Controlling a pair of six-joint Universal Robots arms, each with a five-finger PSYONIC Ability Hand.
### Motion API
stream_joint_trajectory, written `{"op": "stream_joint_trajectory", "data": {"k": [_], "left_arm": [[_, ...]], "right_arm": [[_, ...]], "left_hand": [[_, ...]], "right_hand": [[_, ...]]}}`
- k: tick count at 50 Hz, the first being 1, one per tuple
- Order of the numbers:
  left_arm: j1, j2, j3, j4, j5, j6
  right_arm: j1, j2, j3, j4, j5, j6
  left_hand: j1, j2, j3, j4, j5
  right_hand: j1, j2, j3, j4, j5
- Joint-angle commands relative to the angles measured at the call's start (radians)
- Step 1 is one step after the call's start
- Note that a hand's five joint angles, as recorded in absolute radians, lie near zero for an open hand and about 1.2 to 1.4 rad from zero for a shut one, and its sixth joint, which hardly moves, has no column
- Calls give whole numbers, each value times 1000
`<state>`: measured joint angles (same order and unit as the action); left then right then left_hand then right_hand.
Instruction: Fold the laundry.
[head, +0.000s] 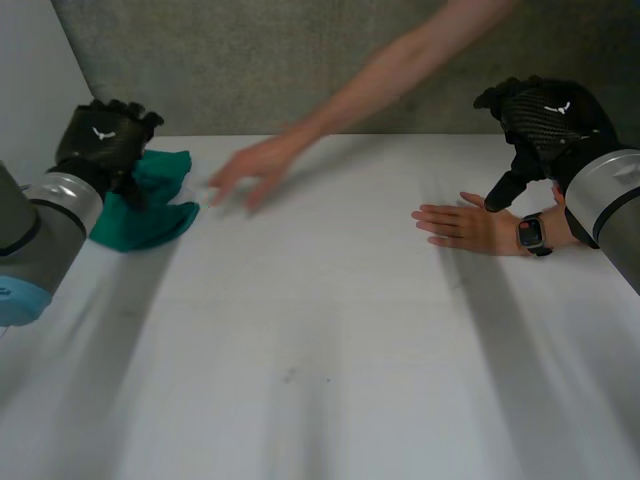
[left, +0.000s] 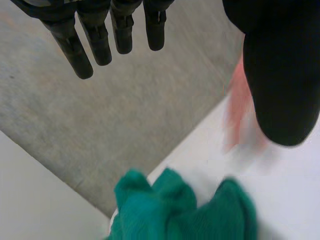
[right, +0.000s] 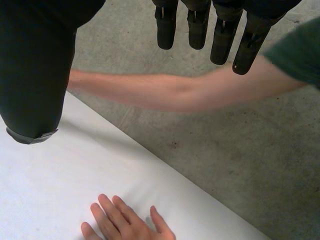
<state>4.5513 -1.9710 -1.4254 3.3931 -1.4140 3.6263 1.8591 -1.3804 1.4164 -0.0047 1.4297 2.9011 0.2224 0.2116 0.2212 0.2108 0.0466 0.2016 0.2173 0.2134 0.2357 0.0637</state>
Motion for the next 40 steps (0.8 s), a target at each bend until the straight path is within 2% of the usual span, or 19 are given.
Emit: {"op": "stream_joint_trajectory", "data": {"k": [1,5,9,20,22,23,24,26,30,31,34,36,37,40], "left_arm": [[77,-233,177,-3,1,198],[116,-319,264,-1,21,239],[127,-420,368,-15,82,255],[193,-676,657,-95,99,370],[195,-695,677,-98,102,371],[196,-703,678,-97,107,373],[196,-703,672,-92,107,374],[183,-671,613,-54,98,379],[149,-551,481,84,86,376],[112,-461,365,176,81,364],[40,-335,207,276,78,335],[-7,-266,133,291,78,305],[-56,-199,72,285,76,261],[-130,-106,-9,261,76,172]], "right_arm": [[0,18,1,0,0,-2],[0,29,1,-1,0,-3],[0,41,1,-1,0,-3],[0,77,1,-1,0,-5],[0,81,1,-1,0,-5],[0,81,1,-1,0,-5],[0,81,1,-1,0,-5],[0,81,-1,-1,0,-6],[-11,80,-13,-1,0,-5],[-11,81,-14,-1,0,-5],[-11,78,-20,-1,0,-3],[-11,78,-24,-1,0,-3],[-11,77,-24,-1,0,-3],[-11,74,-24,-1,0,-5]], "left_hand": [[-41,-30,-40,-30,-40],[-41,-30,-40,-30,-40],[-41,-30,-40,-30,-40],[35,46,36,46,36],[134,145,136,146,136],[420,431,421,431,421],[612,622,613,623,613],[1154,1165,1155,1166,1155],[1174,1185,1175,1185,1175],[1174,1185,1175,1185,1175],[1174,1185,1175,1185,1175],[1174,1185,1175,1185,1175],[1174,1185,1175,1185,1175],[1174,1185,1175,1185,1175]], "right_hand": [[-27,-43,-39,-61,-64],[-27,-43,-39,-61,-64],[-27,-43,-39,-61,-64],[-27,-43,-39,-61,-64],[-27,-43,-39,-61,-64],[-27,-43,-39,-61,-64],[-27,-43,-39,-61,-64],[-27,-43,-39,-61,-64],[-27,-43,-39,-61,-64],[-27,-43,-39,-61,-64],[-27,-43,-39,-61,-64],[-27,-43,-39,-61,-64],[-27,-43,-39,-61,-64],[-27,-43,-39,-61,-64]]}}
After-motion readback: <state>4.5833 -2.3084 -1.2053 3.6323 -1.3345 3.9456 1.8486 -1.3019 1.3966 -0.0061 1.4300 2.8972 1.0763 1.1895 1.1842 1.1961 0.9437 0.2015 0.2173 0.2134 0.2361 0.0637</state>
